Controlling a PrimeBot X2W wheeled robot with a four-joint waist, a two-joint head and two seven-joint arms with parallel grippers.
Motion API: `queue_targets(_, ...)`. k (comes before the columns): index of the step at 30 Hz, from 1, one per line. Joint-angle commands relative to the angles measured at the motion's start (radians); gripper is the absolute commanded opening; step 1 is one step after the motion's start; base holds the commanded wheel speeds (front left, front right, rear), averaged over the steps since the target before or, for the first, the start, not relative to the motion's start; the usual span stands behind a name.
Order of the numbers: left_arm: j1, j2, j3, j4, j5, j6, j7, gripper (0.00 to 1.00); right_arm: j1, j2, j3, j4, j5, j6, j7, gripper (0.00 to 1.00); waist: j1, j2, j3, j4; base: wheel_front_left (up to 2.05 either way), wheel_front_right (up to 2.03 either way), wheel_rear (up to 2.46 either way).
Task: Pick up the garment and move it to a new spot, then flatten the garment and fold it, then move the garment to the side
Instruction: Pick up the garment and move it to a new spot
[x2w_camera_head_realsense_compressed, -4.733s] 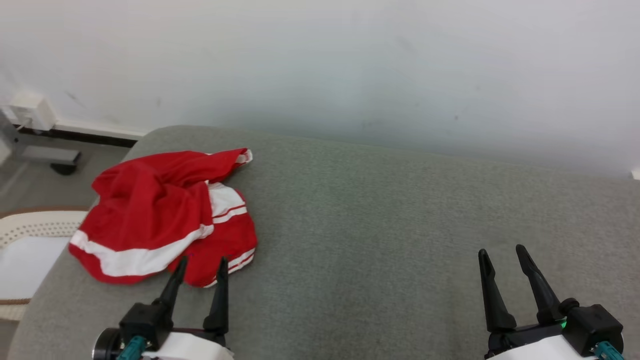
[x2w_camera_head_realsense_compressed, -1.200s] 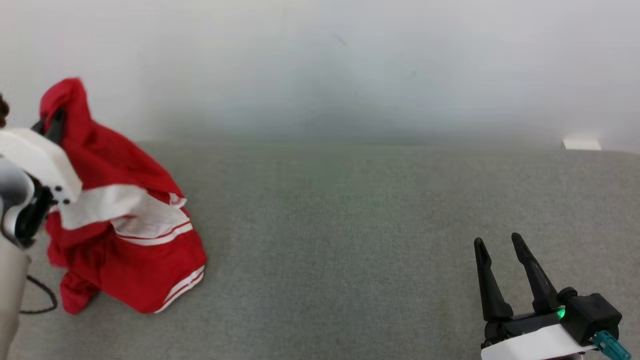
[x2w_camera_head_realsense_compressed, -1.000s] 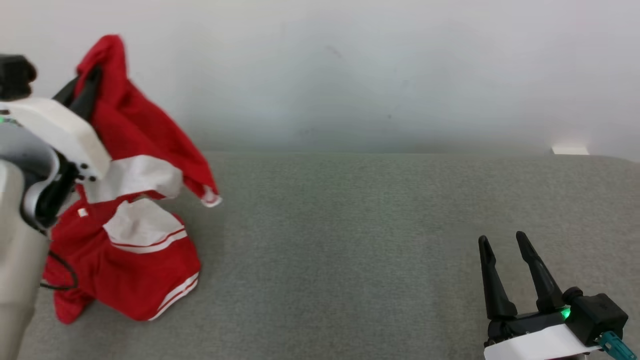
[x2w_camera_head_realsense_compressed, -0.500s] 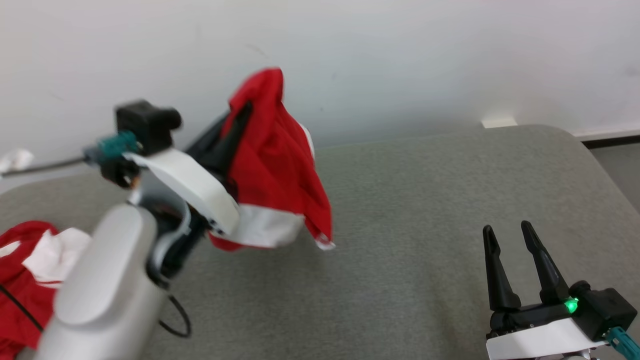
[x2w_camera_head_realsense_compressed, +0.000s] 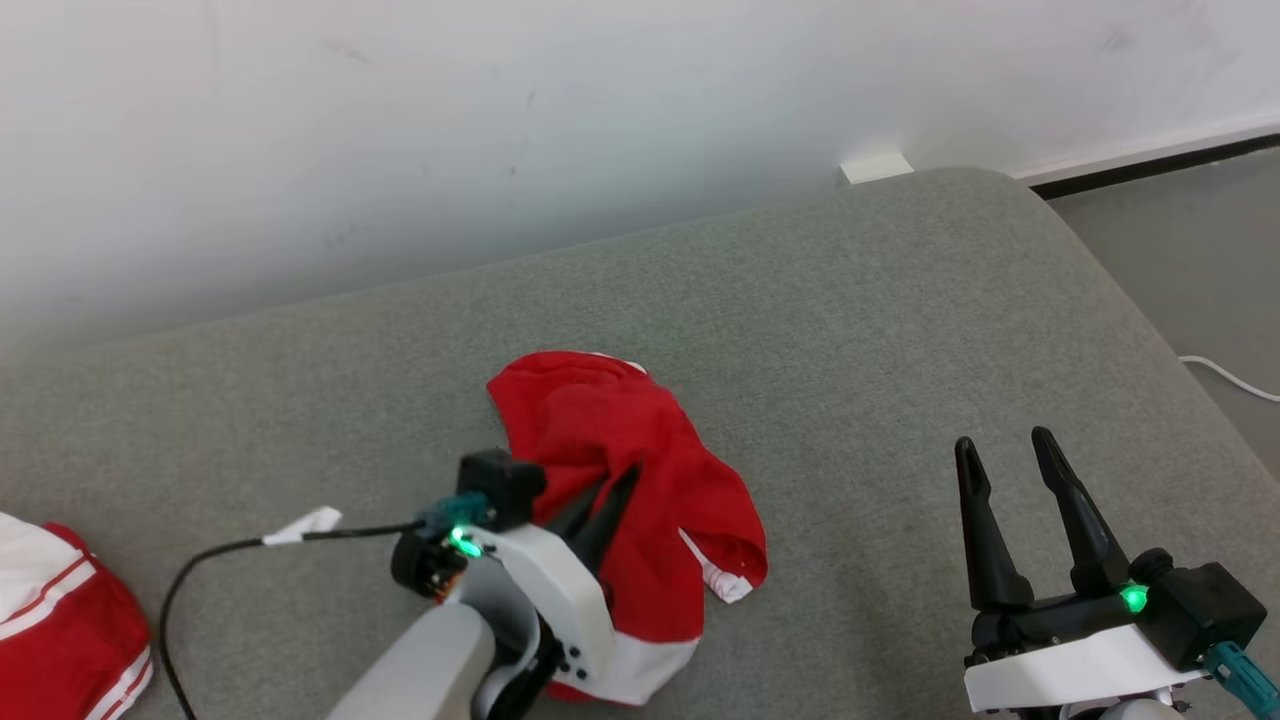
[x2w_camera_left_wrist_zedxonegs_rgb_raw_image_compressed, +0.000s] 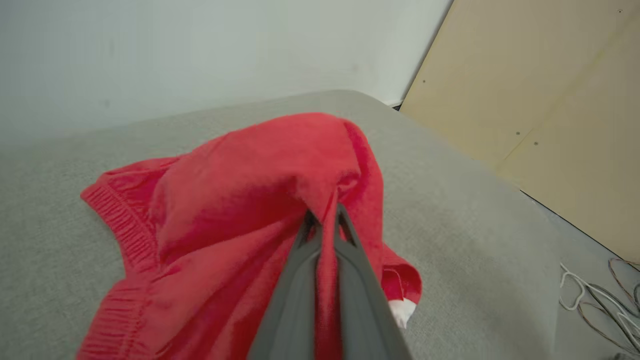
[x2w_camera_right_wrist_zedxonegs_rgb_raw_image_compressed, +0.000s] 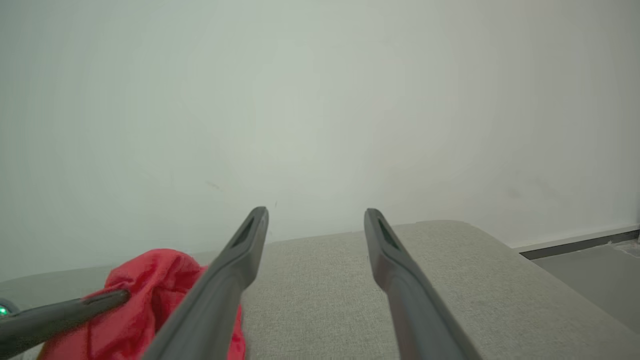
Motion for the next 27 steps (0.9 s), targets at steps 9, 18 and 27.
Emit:
queue_targets(9, -0.049, -0.050, -0.066, 0.137, 0.020, -0.031, -0.111, 1.00, 0.004, -0.003, -0.006, 0.012, -0.006, -0.002, 0.001, 1.00, 0.0000, -0.0001, -0.023, 0.061, 0.00, 0.00, 0.00)
queue_targets(18, -0.074, -0.014, -0.006, 0.042, 0.016, 0.002, -0.166, 1.00, 0.018, -0.003, -0.045, -0.004, -0.006, -0.002, 0.001, 1.00, 0.0000, -0.0001, -0.061, 0.191, 0.00, 0.00, 0.00)
queue_targets(27, 0.072, 0.094, 0.136, -0.186, 0.056, 0.127, -0.176, 1.00, 0.024, -0.004, -0.091, -0.024, -0.038, -0.002, 0.001, 1.00, 0.0000, -0.0001, -0.074, 0.278, 0.00, 0.00, 0.00)
